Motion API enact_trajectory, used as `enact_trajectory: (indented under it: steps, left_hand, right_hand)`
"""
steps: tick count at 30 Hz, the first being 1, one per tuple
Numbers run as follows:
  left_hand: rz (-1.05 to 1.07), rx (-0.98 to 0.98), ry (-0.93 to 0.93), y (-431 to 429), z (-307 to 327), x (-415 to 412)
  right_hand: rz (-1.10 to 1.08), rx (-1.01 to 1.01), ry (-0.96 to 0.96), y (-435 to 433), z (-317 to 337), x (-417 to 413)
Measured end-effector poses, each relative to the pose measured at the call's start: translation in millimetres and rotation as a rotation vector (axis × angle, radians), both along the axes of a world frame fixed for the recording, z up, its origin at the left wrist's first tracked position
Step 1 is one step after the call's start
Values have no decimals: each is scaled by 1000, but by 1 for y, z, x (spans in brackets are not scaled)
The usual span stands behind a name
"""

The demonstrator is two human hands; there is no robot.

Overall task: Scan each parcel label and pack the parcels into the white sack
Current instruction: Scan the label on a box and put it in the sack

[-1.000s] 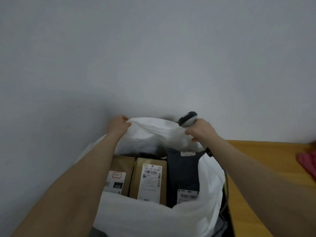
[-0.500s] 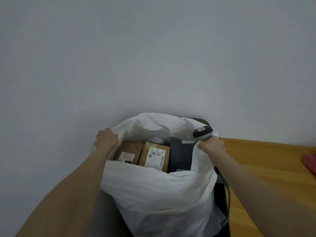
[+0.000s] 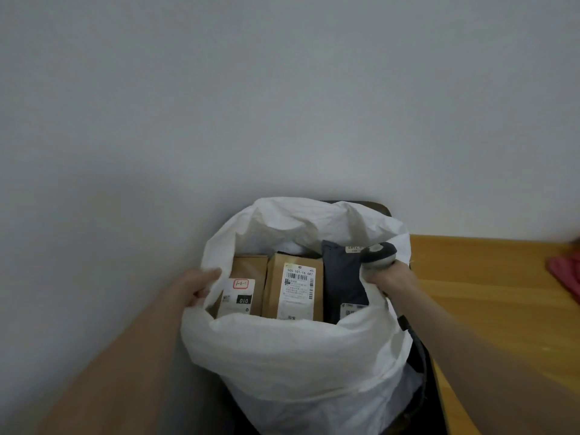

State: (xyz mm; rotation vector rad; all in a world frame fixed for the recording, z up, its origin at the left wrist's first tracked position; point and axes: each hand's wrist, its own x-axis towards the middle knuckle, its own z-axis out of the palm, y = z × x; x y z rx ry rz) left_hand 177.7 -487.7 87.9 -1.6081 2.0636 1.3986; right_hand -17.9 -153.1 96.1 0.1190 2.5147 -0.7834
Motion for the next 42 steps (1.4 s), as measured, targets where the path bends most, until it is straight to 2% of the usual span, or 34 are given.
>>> enact_trajectory:
  steps: [3,7,9,11,15,18,20,24,27,30,34,37,40,42]
  left_hand:
    - [-131,-18,26,6,8,-9]
    - [-45,-402,160,-4,49,-38]
    - [-17,-490,219,-10,69,-45]
    - [0,-485,292,-9,73,-44]
    - [108,-277,435,12,56,-24]
    - [167,-301,353,29,38,3]
    - [299,-321,248,41,30,24]
    - [562,20,270,80,21,52]
    - [619,115,356,105,18,58]
    - [671,32,583,110,46,40]
    - [461,-235,748,113,106,-5]
    - [292,-318,645,127,110,-22]
    - [97,-452,360,119,92,-21]
    - [113,-489,245,100,89,-21]
  right_hand:
    - [-64,-45,66,2,-6,2]
    - [-121,-146,220,1,12,-3]
    - [-160,-212,300,0,37,-11]
    - [-184,-262,355,3,59,-17]
    - [-171,-248,343,12,69,-12]
    - [-111,-248,309,15,70,-3]
    - [-37,-242,261,20,74,4]
    - [54,-231,200,39,77,21]
    - [72,-229,184,52,71,28]
    - [17,-257,227,60,66,32]
    - [21,-333,317,55,75,28]
    - [52,-331,324,52,83,19]
    - [73,-260,257,52,87,8]
    - [62,-235,245,52,89,1]
